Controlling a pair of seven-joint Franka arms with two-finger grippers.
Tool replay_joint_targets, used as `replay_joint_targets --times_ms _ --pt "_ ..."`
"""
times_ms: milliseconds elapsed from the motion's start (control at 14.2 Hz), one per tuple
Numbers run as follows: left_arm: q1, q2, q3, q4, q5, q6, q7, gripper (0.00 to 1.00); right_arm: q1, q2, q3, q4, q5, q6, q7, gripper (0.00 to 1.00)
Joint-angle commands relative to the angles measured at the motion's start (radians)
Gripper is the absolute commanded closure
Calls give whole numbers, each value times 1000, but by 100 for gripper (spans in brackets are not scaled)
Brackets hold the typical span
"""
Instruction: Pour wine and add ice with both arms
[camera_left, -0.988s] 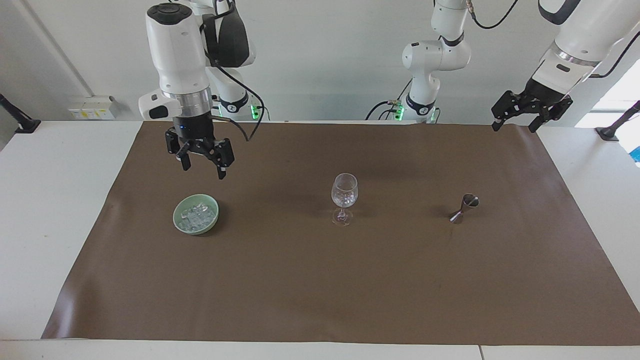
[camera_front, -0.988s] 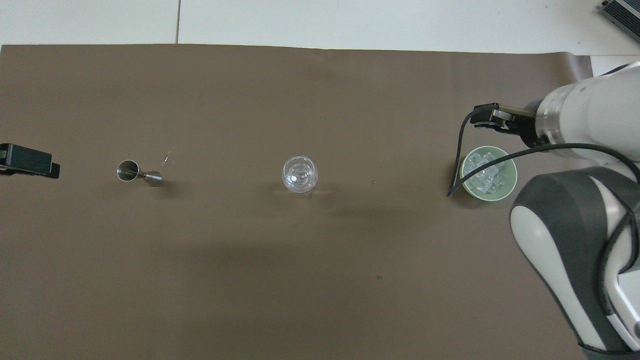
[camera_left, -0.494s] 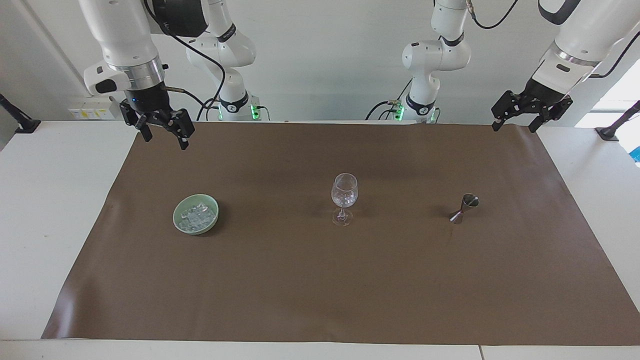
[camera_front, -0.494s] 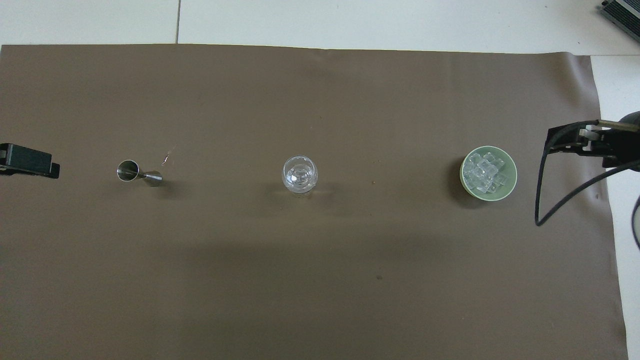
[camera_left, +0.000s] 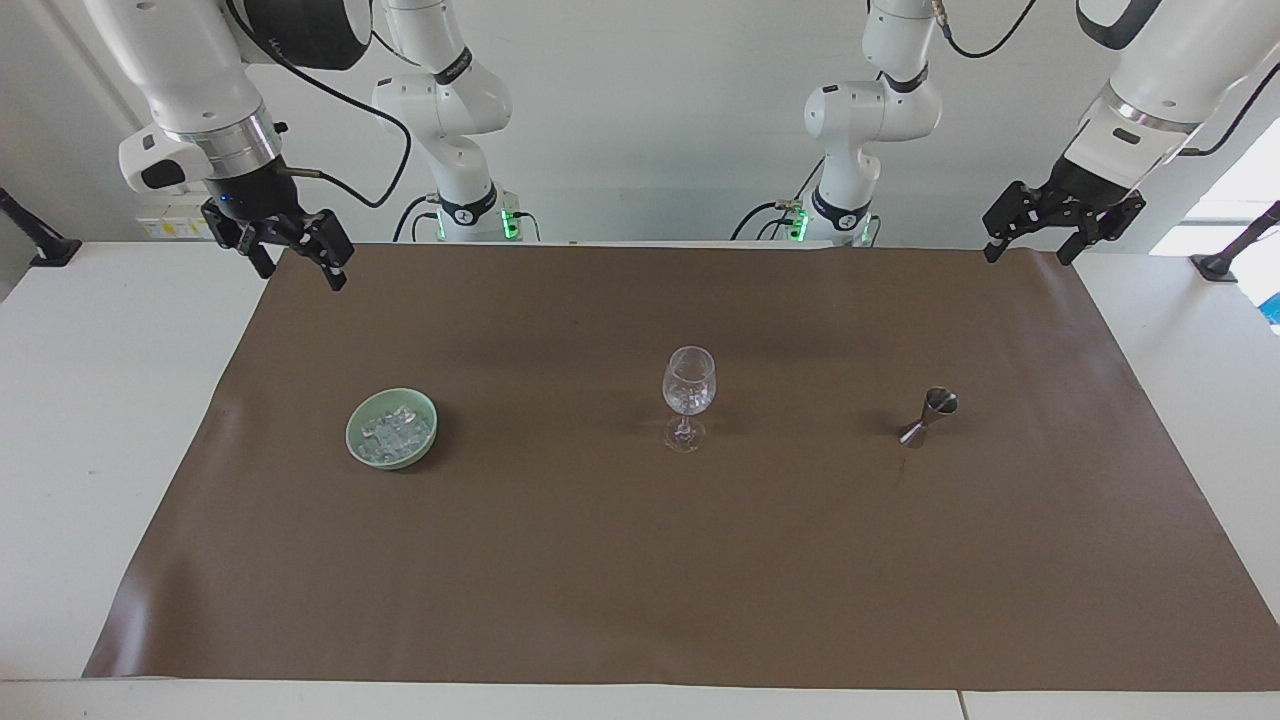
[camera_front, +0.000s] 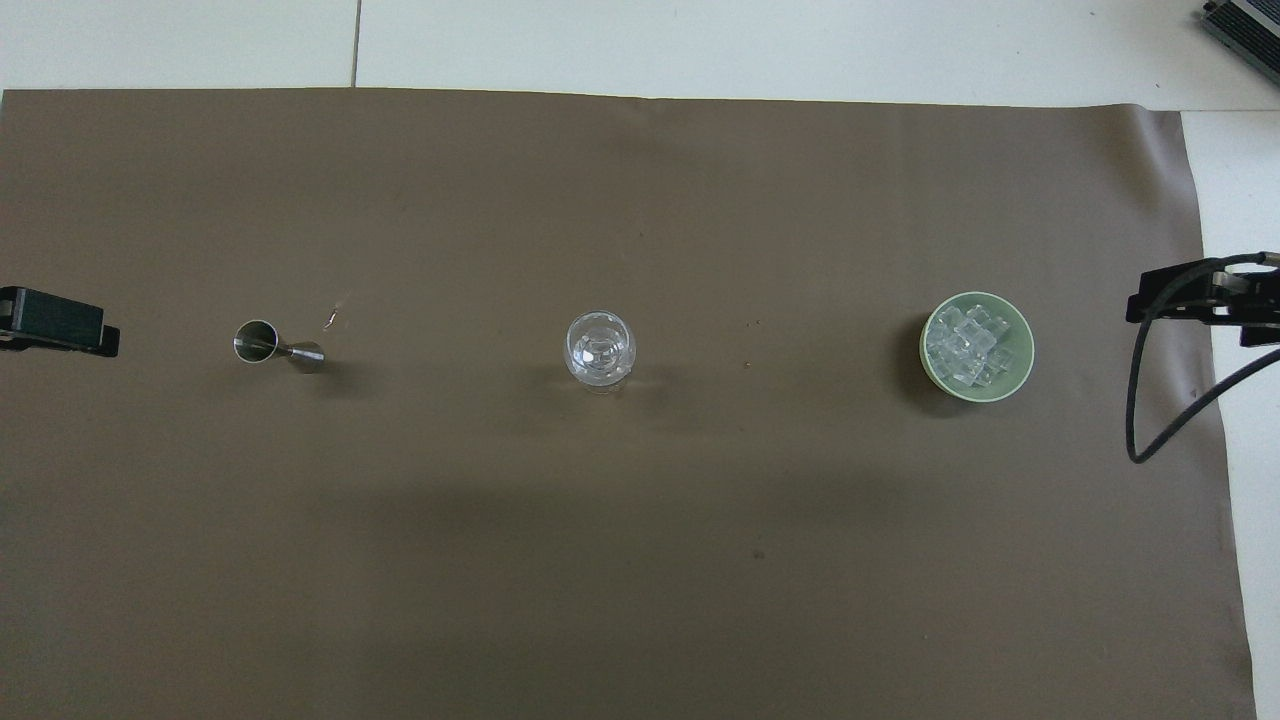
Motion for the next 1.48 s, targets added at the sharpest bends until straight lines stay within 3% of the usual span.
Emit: replay_joint_targets --times_ms 0,1411 --pt "-1 -31 5 -39 22 20 10 0 -12 -26 8 -22 20 -9 -20 0" --pt "-1 -40 6 -56 58 41 13 0 -2 -29 8 -30 23 -7 -13 0"
